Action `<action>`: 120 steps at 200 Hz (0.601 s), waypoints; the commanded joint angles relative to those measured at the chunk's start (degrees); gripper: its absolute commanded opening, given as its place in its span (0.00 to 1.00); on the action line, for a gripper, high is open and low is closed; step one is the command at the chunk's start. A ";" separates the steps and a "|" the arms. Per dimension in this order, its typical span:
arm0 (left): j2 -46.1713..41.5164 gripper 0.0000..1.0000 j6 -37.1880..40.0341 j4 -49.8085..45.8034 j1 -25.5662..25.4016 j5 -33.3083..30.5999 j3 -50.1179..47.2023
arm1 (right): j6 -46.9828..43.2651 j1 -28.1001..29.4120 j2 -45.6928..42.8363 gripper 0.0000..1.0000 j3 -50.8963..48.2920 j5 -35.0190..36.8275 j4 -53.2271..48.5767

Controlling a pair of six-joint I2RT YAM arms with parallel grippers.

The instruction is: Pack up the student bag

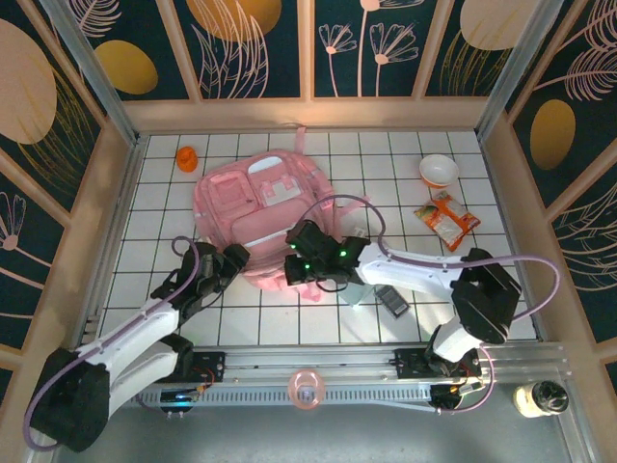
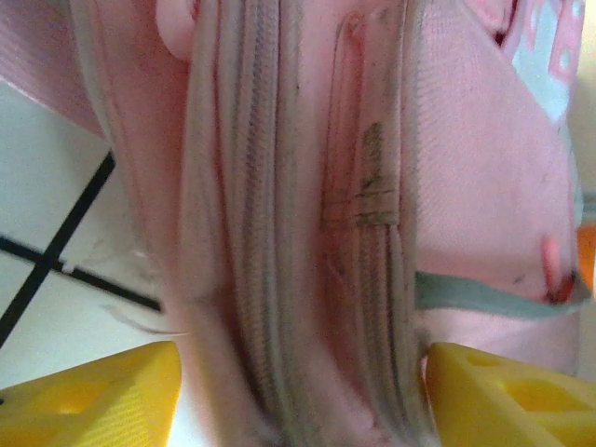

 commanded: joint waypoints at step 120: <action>0.90 0.74 -4.09 -24.66 6.41 1.68 16.98 | 1.03 1.04 15.99 0.00 16.19 -3.22 12.88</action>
